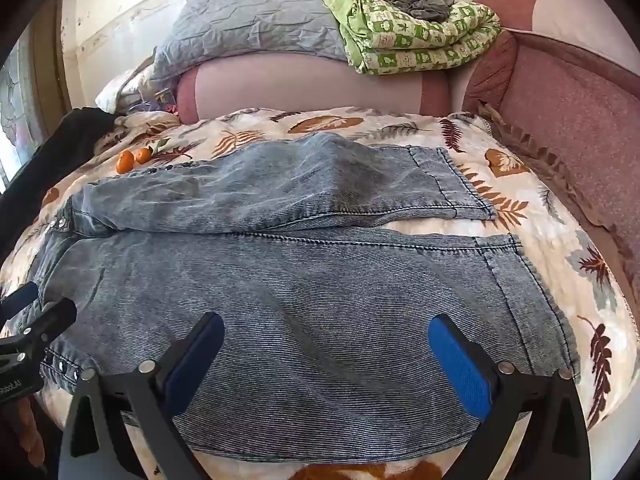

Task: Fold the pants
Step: 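Position both grippers over the waistband of the blue jeans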

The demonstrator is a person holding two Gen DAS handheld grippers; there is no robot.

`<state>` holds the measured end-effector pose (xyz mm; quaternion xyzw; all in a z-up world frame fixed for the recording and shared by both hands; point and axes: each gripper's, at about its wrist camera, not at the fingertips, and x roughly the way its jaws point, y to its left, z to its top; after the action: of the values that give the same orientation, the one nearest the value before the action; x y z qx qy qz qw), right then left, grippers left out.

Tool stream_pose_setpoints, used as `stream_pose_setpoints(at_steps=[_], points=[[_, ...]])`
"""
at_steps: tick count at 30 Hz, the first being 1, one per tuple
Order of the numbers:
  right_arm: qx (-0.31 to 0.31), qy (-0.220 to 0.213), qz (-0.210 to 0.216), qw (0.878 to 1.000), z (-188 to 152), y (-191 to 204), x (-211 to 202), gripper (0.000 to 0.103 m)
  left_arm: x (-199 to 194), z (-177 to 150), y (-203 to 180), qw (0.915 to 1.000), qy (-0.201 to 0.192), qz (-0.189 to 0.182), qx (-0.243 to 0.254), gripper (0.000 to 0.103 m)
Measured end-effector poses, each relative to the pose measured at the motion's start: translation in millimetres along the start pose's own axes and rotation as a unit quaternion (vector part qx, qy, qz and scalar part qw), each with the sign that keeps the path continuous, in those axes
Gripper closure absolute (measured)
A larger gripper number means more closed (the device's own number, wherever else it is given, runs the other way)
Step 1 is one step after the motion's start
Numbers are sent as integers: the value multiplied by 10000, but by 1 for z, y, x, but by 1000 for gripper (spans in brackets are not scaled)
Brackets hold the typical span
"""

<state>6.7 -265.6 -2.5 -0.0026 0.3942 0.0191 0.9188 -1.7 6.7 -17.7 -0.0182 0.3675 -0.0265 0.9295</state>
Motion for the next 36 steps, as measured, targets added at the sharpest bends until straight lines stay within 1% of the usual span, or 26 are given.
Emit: stream_pose_setpoints(at_steps=[17, 22, 25, 27, 29, 30, 33, 36], points=[[-8, 21, -3, 10000, -1, -4, 1, 0, 1, -3, 0, 10000, 19, -19, 11, 0], [-7, -6, 3, 10000, 0, 1, 0, 0, 1, -3, 0, 10000, 35, -44, -2, 0], [-2, -24, 2, 10000, 0, 0, 0, 0, -1, -1, 4, 9997, 68, -201, -77, 0], [45, -41, 10, 10000, 1, -1, -1, 0, -3, 1, 12, 9986, 125, -465, -238, 0], [193, -45, 91, 9998, 0, -8, -4, 0, -3, 1, 23, 9958, 196, -738, -506, 0], [270, -42, 129, 9995, 0, -10, -4, 0, -3, 1, 28, 9947, 218, -787, -629, 0], [383, -40, 111, 9992, 1, -18, -5, 0, -2, 2, 36, 9939, 280, -727, -784, 0], [591, 9, 272, 9979, 4, -30, -8, 0, -13, 13, 44, 9939, 113, -779, -770, 0]])
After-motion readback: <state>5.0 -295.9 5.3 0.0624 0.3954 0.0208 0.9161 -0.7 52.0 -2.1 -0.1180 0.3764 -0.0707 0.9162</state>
